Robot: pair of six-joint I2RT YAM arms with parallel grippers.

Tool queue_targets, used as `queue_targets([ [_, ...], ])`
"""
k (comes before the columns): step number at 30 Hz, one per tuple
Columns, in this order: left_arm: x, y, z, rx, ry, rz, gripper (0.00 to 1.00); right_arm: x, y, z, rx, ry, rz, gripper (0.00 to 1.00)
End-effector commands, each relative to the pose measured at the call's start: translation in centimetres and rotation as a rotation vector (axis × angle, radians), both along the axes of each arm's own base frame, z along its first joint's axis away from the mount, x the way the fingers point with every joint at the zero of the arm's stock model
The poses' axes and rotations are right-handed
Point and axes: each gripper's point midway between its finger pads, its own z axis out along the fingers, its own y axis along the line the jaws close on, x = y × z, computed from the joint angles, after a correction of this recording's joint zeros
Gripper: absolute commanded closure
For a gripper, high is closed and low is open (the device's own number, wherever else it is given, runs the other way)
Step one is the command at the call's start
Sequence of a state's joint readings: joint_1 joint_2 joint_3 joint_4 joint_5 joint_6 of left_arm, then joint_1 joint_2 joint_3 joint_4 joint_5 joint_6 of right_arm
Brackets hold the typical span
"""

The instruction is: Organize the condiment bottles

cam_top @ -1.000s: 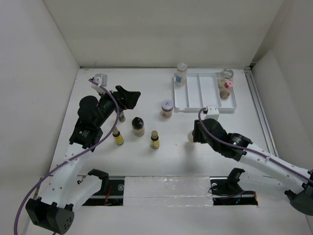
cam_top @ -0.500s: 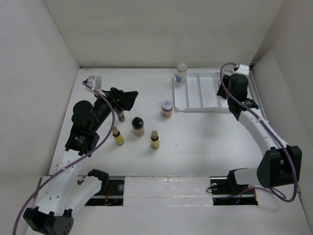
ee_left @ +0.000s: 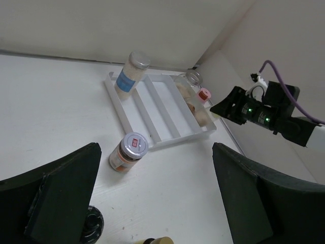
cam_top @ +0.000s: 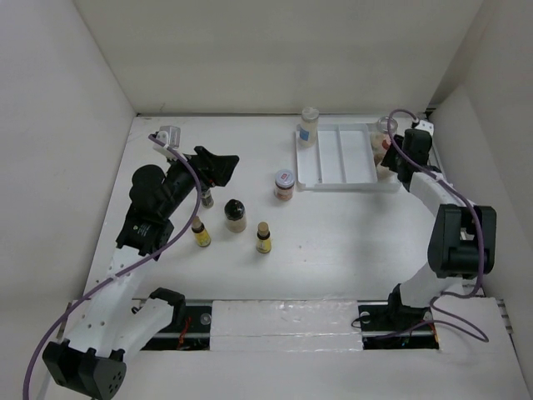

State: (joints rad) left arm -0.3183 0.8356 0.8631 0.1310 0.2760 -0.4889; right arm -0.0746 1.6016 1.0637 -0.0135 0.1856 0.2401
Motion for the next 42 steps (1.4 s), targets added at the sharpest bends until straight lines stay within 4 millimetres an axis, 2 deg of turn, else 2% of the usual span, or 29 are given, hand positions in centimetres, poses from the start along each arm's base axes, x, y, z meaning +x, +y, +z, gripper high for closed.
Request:
queue_targets([
  [1,-0.3,0.1,1.9,-0.027,-0.062,-0.001,0.13,2.4,-0.3,2.2,0.027,-0.112,-0.002,0.68],
  [2,-0.3,0.1,1.9,-0.027,-0.062,-0.001,0.13,2.5,-0.3,1.6,0.036,-0.100,-0.007,0.68],
  [3,-0.4,0.0,1.9,-0.026,-0.062,-0.010,0.13,2.6,-0.5,1.8,0.030,-0.111,-0.016,0.68],
  [4,-0.4,0.0,1.9,-0.026,-0.062,-0.010,0.13,2.4,-0.7,0.9,0.027,-0.089,-0.024,0.68],
  [8,-0.2,-0.1,1.8,-0.027,-0.063,-0.010,0.13,2.9,-1.1,0.4,0.034,-0.092,-0.038,0.49],
  [9,-0.3,-0.2,1.8,-0.026,-0.063,-0.019,0.13,2.9,-1.0,1.0,0.038,-0.104,-0.030,0.32],
  [10,-0.3,-0.2,1.8,-0.026,-0.063,-0.020,0.13,2.6,-0.9,1.1,0.038,-0.100,-0.030,0.26],
  [12,-0.1,0.0,1.6,-0.016,-0.059,-0.005,0.13,2.2,-0.9,2.7,0.035,-0.131,-0.029,0.13],
  [14,-0.1,0.0,1.6,-0.016,-0.059,-0.005,0.13,2.0,-0.4,4.6,0.033,-0.172,-0.019,0.09],
  [15,-0.1,0.0,1.6,-0.016,-0.059,-0.005,0.13,1.7,0.6,5.1,0.027,-0.183,-0.007,0.08],
  [17,0.0,0.2,1.6,-0.017,-0.059,0.004,0.13,0.8,1.5,7.9,0.015,-0.245,-0.003,0.06],
  [18,0.0,0.2,1.6,-0.017,-0.059,0.004,0.13,0.4,3.6,8.4,0.023,-0.257,0.048,0.06],
  [19,0.0,0.2,1.6,-0.017,-0.059,0.004,0.13,0.0,5.2,10.2,0.025,-0.317,0.095,0.06],
  [21,0.0,0.2,1.6,-0.017,-0.059,0.004,0.13,-0.2,9.5,11.8,0.028,-0.375,0.237,0.11],
  [22,0.0,0.2,1.6,-0.017,-0.059,0.004,0.13,-0.7,13.4,11.8,0.040,-0.373,0.338,0.22],
  [23,0.0,0.2,1.6,-0.017,-0.059,0.004,0.13,-0.9,15.7,11.5,0.025,-0.367,0.419,0.36],
  [24,0.1,0.3,1.6,-0.017,-0.059,0.013,0.13,-1.8,19.9,10.9,0.042,-0.349,0.544,0.61],
  [25,0.0,0.3,1.4,-0.014,-0.050,0.013,0.13,-2.1,21.9,10.4,0.045,-0.337,0.603,0.61],
  [26,0.0,0.3,1.4,-0.014,-0.050,0.013,0.13,-2.0,23.9,9.1,0.031,-0.306,0.662,0.64],
  [27,-0.1,0.2,1.4,-0.014,-0.050,0.004,0.13,-2.4,25.5,8.0,0.030,-0.282,0.711,0.57],
  [28,0.0,0.2,1.6,-0.017,-0.061,0.004,0.13,-3.0,27.9,7.5,0.036,-0.271,0.763,0.46],
  [29,0.0,0.2,1.6,-0.017,-0.061,0.004,0.13,-3.3,28.9,6.5,0.027,-0.244,0.789,0.32],
  [30,0.0,0.2,1.6,-0.017,-0.061,0.004,0.13,-3.2,29.9,4.9,0.025,-0.202,0.807,0.14],
  [31,0.0,0.2,1.6,-0.017,-0.061,0.004,0.13,-3.4,31.2,4.3,0.026,-0.190,0.856,0.09],
  [33,0.0,0.2,1.6,-0.017,-0.061,0.004,0.13,-3.7,33.2,2.6,0.029,-0.131,0.902,0.03],
  [36,0.0,0.2,1.6,-0.009,-0.065,0.004,0.13,-4.2,34.6,1.4,-0.003,-0.089,0.921,0.02],
  [40,0.0,0.2,1.6,-0.009,-0.065,0.004,0.13,-3.8,36.1,0.1,-0.010,-0.067,0.937,0.02],
  [42,0.0,0.2,1.6,-0.009,-0.065,0.004,0.13,-3.3,35.9,-0.2,-0.025,-0.064,0.912,0.02],
])
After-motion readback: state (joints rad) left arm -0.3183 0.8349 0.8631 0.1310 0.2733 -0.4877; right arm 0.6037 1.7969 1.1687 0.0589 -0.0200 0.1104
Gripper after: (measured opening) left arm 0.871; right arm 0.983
